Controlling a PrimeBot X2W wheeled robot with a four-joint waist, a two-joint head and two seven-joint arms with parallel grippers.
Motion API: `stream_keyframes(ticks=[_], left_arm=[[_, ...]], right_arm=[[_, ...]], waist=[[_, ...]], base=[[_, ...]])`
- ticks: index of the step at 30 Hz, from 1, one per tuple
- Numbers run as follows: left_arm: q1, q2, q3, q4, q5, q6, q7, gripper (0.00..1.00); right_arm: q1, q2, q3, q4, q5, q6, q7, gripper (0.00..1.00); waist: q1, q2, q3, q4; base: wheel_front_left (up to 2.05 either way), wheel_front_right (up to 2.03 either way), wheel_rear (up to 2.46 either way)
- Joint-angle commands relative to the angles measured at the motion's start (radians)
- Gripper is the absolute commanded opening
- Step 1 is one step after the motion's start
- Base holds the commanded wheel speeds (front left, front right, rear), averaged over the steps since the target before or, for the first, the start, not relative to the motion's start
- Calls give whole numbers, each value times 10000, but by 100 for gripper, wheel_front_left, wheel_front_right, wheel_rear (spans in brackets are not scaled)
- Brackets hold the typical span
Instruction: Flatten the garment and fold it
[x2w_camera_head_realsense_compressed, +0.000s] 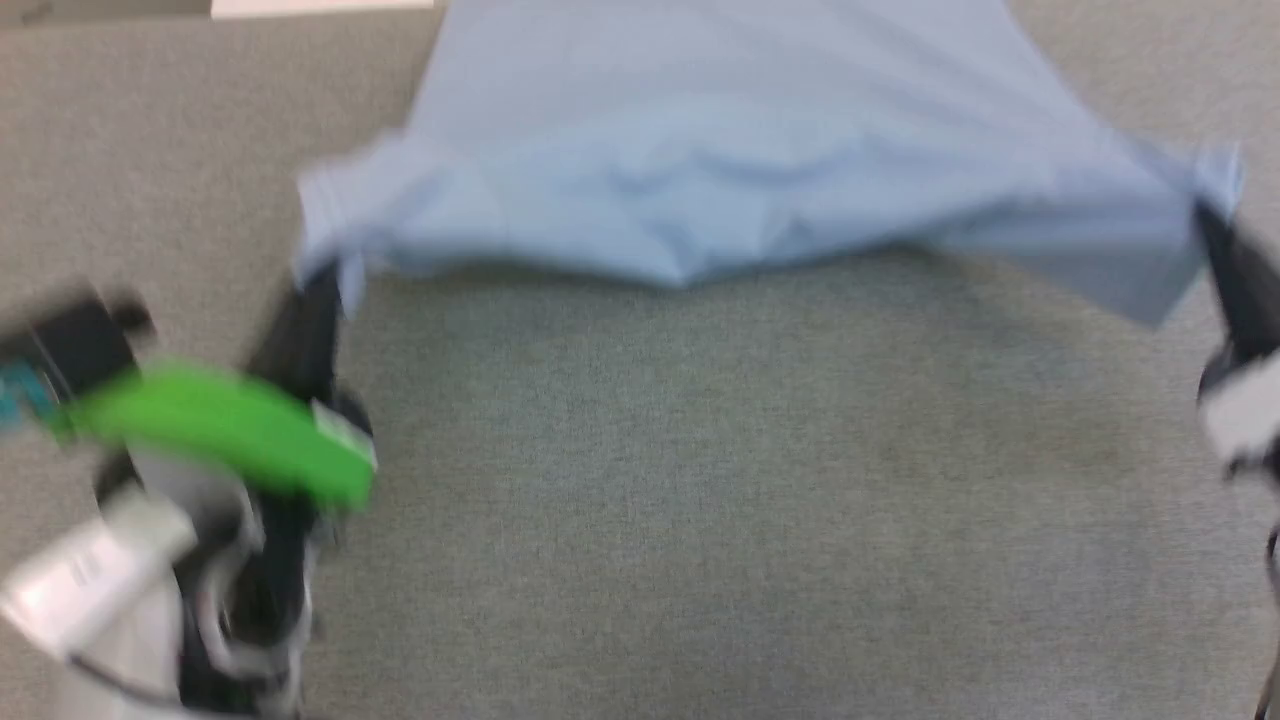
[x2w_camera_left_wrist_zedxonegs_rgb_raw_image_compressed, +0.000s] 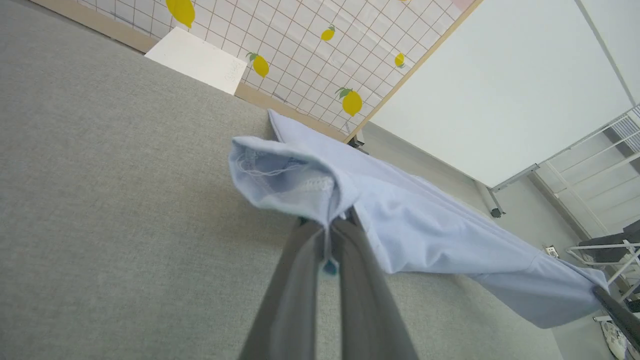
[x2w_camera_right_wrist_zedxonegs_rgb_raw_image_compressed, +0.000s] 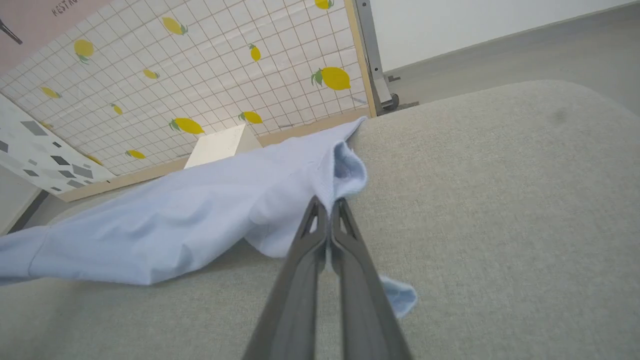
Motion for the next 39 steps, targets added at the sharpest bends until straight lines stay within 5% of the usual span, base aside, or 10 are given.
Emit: stream_keyframes(ticks=[1, 10, 21, 29, 30, 31, 32, 39], left_arm=[[709, -54, -24, -164, 46, -45, -177, 0], [4631, -19, -440, 154, 45, -454, -613, 0], [6558, 279, -257, -118, -753, -518, -15, 0], [6842, 280, -49, -607, -854, -388, -70, 0], [6790, 266, -57, -655, -835, -392, -102, 0], [6717, 247, -73, -704, -818, -393, -130, 0], [6650, 247, -113, -747, -794, -403, -125, 0], [6183, 301, -278, -1232, -458, -451, -259, 0]], right_arm=[[574, 277, -213, -260, -23, -15, 55, 0], [4178, 1058, -941, -687, 117, -15, 419, 0], [6963, 1069, -1054, 144, 967, -15, 1133, 0], [7033, 1070, -767, 239, 927, -15, 752, 0], [6922, 1070, -701, 180, 869, -15, 647, 34], [6774, 1070, -601, 90, 720, -15, 559, 92], [6637, 1070, -468, -12, 549, -15, 590, 100], [4705, 879, -499, -1386, -270, -15, 1083, 100]], waist=[[1, 0, -504, -84], [1, 0, -1304, -8], [1, 0, -1654, -31], [1, 0, -1727, -190], [1, 0, -1735, -211], [1, 0, -1740, -235], [1, 0, -1737, -257], [1, 0, -1357, -253]], base=[[0, 0, 0], [0, 0, 0], [0, 0, 0], [0, 0, 0], [0, 0, 0], [0, 0, 0], [0, 0, 0], [0, 0, 0]])
